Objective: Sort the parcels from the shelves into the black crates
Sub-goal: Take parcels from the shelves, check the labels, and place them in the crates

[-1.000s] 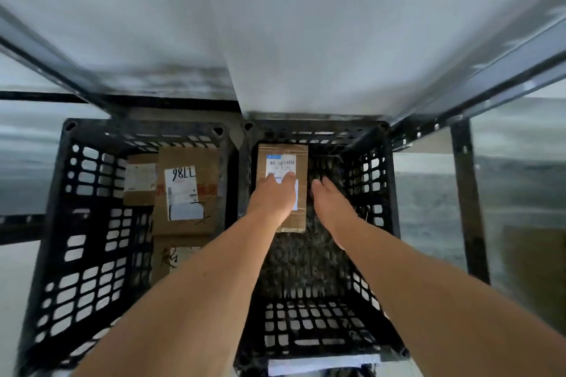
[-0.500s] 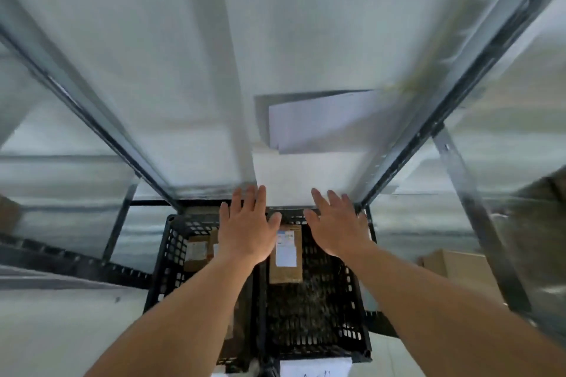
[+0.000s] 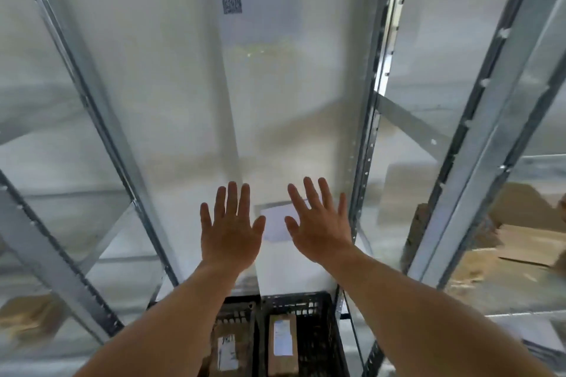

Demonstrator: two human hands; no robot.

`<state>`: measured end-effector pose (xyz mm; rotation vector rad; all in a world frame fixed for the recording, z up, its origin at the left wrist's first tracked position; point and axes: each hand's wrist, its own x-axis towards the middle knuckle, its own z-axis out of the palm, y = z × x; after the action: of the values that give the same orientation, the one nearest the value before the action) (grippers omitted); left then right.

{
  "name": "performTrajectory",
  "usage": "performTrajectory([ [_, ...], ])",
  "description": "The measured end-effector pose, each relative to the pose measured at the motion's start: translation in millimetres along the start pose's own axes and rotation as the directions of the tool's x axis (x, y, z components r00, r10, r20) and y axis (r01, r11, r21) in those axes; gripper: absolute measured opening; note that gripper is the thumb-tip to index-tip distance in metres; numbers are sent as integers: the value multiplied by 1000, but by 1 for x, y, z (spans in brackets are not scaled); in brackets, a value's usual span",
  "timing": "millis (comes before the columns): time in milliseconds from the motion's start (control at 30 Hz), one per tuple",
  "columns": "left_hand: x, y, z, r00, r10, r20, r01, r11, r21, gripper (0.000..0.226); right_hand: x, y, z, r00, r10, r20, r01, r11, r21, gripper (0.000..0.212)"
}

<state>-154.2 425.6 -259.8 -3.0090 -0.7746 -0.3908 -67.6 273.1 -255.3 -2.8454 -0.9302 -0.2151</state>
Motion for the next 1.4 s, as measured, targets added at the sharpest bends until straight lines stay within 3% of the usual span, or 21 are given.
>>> performTrajectory([
  [267,-59,27,-123,922,195,-334,-240,966,-98,68,-87,-6,-125,944,41,-327,-65,996,-63,67],
  [433,-113,50,-166,868,279,-410,-360,924,-133,69,-173,-1,-171,917,103,-386,-163,979,-125,65],
  [633,-174,132,-213,780,439,-446,-557,812,-175,73,-267,52,-226,869,247,-428,-343,925,-165,65],
  [833,-221,247,-234,707,549,-446,-688,679,-255,68,-362,138,-269,780,416,-468,-537,829,-157,65],
  [1067,-277,427,-253,611,634,-474,-790,527,-314,67,-465,277,-315,653,561,-508,-703,700,-130,65],
  [1400,-350,699,-286,554,677,-484,-828,391,-402,68,-593,495,-390,537,622,-570,-819,547,-176,67],
])
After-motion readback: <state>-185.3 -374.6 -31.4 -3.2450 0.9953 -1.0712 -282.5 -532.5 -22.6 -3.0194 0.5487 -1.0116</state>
